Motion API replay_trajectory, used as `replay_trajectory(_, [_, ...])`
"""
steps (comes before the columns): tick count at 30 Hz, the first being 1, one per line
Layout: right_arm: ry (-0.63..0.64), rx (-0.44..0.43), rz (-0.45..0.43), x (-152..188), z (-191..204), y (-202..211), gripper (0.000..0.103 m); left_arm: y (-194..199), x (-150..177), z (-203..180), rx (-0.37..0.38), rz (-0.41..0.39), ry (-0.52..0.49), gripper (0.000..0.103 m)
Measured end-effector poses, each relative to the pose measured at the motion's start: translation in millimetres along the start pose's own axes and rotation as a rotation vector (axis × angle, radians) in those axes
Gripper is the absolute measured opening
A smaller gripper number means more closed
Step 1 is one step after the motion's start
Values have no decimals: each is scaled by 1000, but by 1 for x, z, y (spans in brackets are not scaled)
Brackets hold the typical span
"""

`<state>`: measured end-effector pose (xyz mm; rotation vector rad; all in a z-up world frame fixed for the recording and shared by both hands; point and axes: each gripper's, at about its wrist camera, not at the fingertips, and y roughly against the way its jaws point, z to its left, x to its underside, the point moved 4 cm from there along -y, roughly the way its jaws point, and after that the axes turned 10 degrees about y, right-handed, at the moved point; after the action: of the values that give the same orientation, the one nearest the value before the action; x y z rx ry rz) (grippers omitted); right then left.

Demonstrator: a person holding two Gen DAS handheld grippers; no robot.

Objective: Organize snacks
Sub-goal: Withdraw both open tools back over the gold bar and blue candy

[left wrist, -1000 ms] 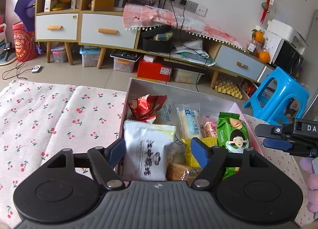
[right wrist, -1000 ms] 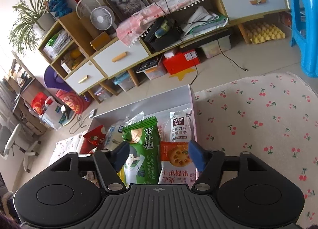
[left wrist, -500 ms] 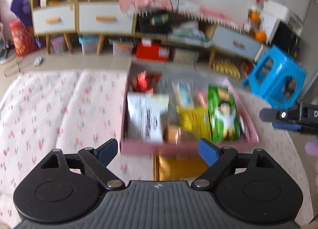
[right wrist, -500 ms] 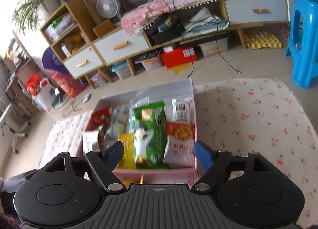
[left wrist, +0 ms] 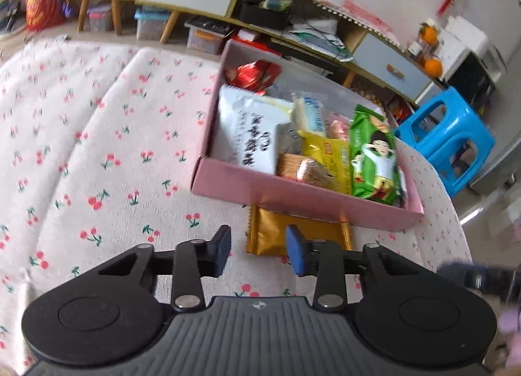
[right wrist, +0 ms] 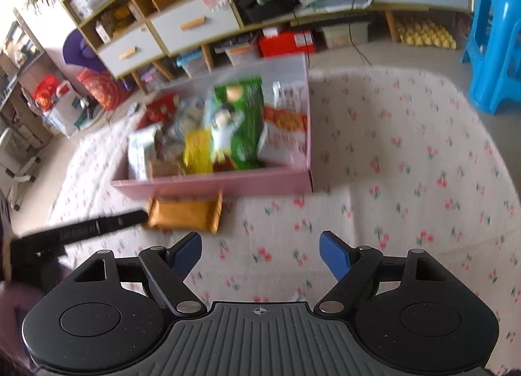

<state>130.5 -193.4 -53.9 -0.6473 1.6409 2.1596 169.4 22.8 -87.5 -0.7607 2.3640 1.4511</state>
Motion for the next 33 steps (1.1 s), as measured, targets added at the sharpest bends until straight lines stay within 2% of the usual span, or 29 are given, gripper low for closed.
replay_trajectory(6, [-20,39,144,19,-10,-23,81,-9,-1,1,54,-56,48,18])
replay_trajectory(10, [4,39,154,22,-12,-24,81,-9,3,-1,37,-72,54,5])
replay_trajectory(13, [-4,31,151,22,-16,-21,81,-6,8,-4,40,-62,43,2])
replay_trajectory(17, [8,-4,118,23,-21,-18,81,2,19,-9,30,-36,18,1])
replay_trajectory(22, [140,-1,58,31,-24,-18,81,16,41,-15,15,7,-41,1])
replay_trajectory(29, [223,-59,25,46,-27,-5,81,27,63,-15,8,52,-84,1])
replay_trajectory(33, [284,-89,8,54,-24,2,81,29,70,-21,-4,57,-158,8])
